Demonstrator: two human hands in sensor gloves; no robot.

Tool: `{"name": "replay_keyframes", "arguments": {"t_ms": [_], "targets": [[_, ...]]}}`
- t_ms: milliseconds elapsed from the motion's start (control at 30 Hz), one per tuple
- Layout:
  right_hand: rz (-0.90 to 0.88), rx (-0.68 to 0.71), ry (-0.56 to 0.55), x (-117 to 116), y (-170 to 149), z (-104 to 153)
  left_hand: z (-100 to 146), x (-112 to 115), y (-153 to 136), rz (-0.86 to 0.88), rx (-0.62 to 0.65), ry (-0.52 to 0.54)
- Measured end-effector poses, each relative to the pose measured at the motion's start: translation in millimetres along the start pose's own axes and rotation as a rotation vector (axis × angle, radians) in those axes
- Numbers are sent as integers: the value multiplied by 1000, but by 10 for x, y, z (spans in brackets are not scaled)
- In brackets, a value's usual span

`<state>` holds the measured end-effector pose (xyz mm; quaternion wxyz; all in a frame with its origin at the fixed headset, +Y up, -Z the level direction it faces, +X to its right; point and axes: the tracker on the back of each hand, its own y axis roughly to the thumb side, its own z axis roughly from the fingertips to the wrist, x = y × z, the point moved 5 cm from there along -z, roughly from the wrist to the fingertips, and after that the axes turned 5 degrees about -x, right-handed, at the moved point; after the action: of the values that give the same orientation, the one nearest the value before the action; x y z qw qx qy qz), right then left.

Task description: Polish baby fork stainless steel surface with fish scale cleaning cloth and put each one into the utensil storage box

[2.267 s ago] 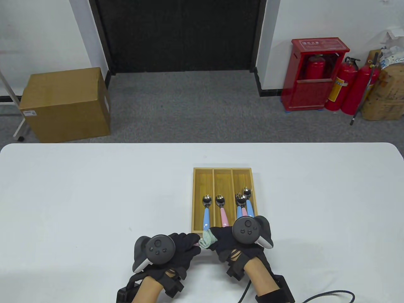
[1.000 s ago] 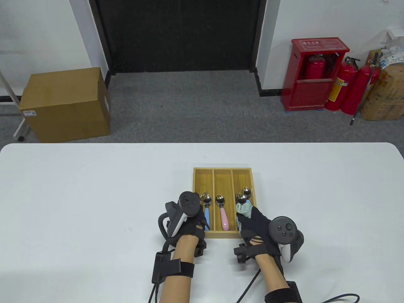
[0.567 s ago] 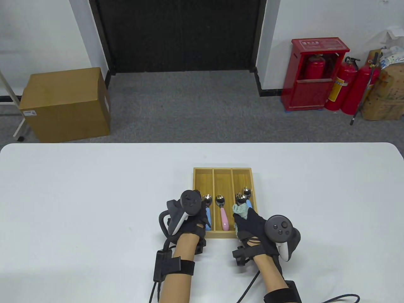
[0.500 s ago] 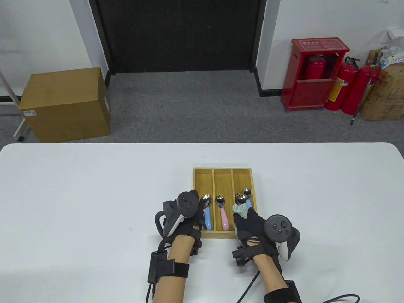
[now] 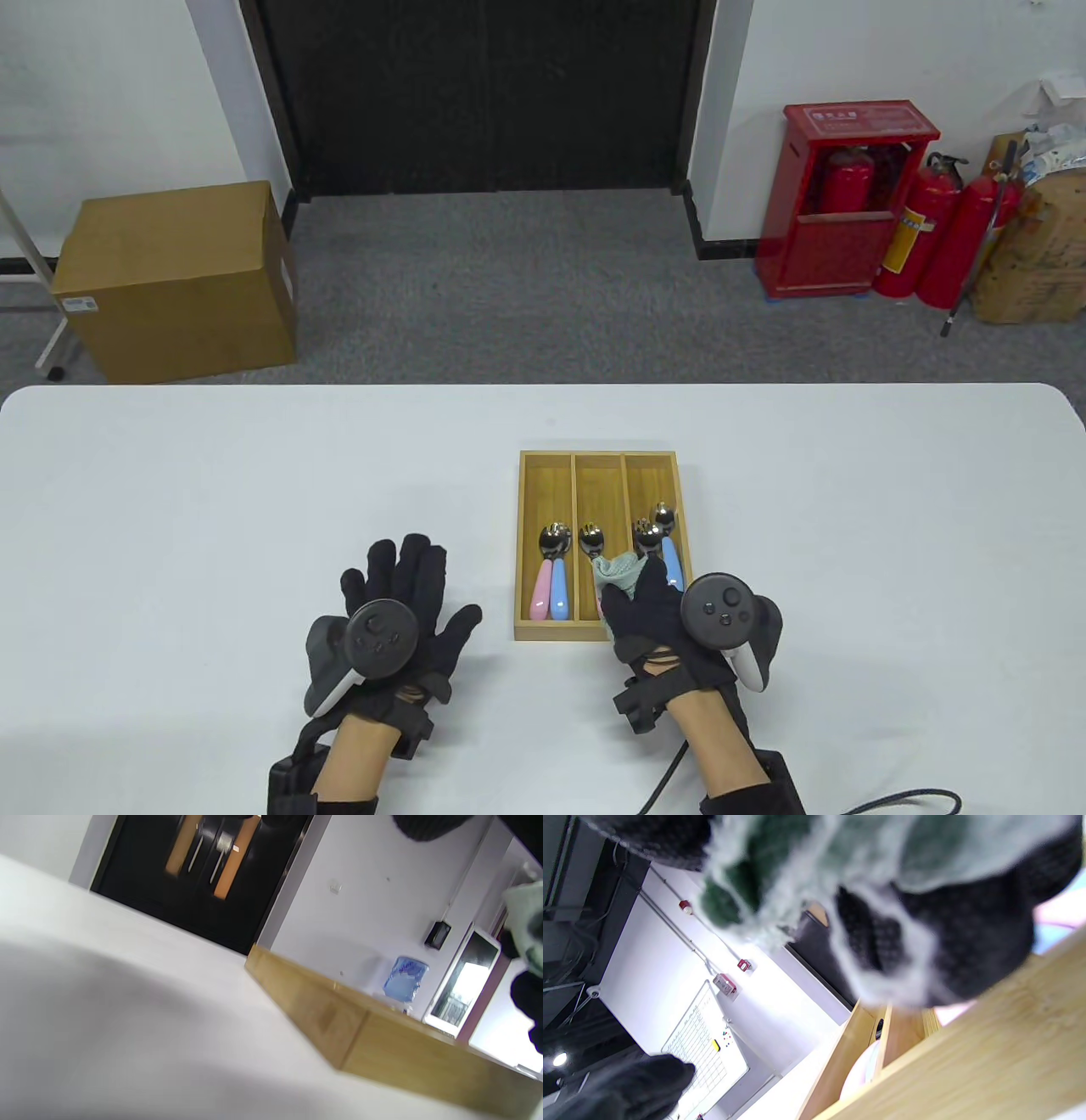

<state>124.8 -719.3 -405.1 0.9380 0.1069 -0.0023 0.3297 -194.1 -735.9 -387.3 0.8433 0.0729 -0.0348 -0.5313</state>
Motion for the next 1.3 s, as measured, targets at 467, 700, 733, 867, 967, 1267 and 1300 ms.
{"name": "replay_keyframes", "arguments": {"t_ms": [467,700,733,867,967,1267,1300], "targets": [[554,211,478,-767,599,278,7,40,40,7,-19,11],[736,139,678,-1155,373,368,11,62,44,17,-22,6],[745,126,695,-1176,339,371,8,70,46,17,-23,3],[770,74,682,-1175,250,351,1,103,71,20,-16,-14],[795,43,702,-1196,184,355,0,126,108,25,-4,-26],[650,30,698,-1085,194,304,2,145,144,33,12,-36],[590,30,691,-1025,209,291,5,135,144,40,14,-33]]}}
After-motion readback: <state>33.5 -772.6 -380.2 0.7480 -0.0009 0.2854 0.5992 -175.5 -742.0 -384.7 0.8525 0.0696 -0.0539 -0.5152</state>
